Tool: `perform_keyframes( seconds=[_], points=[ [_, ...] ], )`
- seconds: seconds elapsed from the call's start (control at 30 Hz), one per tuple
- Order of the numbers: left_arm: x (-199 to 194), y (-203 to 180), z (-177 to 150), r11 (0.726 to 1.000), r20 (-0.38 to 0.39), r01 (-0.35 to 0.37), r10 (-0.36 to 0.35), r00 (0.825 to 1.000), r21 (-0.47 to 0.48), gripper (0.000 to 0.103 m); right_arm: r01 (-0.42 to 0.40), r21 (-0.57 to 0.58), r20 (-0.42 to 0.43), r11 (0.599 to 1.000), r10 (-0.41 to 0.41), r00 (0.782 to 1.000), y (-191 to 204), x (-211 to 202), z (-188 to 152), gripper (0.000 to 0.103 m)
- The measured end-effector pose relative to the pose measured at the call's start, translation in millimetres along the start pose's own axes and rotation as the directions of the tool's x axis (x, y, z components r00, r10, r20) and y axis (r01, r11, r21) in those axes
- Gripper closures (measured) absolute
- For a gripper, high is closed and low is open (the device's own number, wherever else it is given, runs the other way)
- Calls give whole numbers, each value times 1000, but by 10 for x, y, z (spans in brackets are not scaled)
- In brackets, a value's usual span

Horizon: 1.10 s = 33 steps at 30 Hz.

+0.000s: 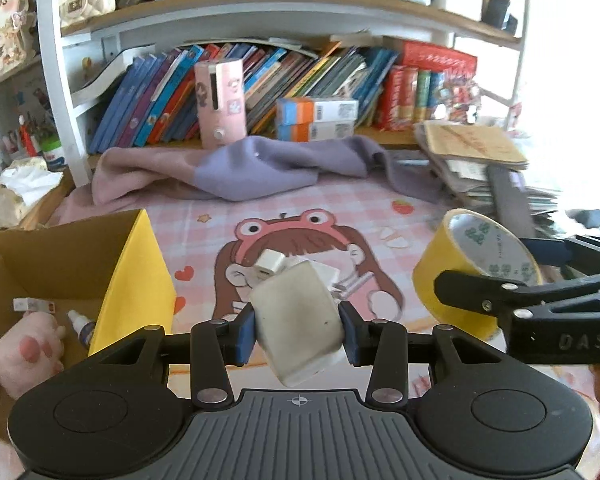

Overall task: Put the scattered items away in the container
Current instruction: 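Lift and carry the white block and tape roll with both tools toward the yellow box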

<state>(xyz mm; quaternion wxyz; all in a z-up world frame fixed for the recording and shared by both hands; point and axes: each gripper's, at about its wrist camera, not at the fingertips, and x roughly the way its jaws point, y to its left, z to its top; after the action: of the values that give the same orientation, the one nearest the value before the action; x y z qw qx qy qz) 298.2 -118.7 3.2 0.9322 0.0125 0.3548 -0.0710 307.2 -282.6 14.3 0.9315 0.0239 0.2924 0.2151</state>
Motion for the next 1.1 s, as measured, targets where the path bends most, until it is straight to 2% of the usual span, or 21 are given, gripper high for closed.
perform_keyframes(
  seconds=[0.2, 0.37, 0.57, 0.8, 1.1],
  points=[
    [-227, 124, -131, 996, -13, 73, -74, 997, -42, 62, 19, -3, -5, 1000, -19, 1000, 130, -211, -48, 12],
    [-493, 203, -273, 994, 13, 107, -107, 994, -13, 62, 47, 4, -7, 999, -47, 999, 315, -395, -111, 12],
    [-793, 361, -490, 994, 30, 109, -110, 994, 15, 62, 56, -24, 3, 998, -56, 998, 658, -594, -211, 12],
    [-1105, 640, -771, 992, 44, 123, -123, 991, -1, 62, 73, -43, 11, 996, -73, 997, 1104, -769, -373, 12],
    [-1532, 930, -1256, 992, 15, 124, -124, 992, -6, 62, 105, -55, -27, 993, -107, 994, 1724, -1030, -728, 12]
  ],
)
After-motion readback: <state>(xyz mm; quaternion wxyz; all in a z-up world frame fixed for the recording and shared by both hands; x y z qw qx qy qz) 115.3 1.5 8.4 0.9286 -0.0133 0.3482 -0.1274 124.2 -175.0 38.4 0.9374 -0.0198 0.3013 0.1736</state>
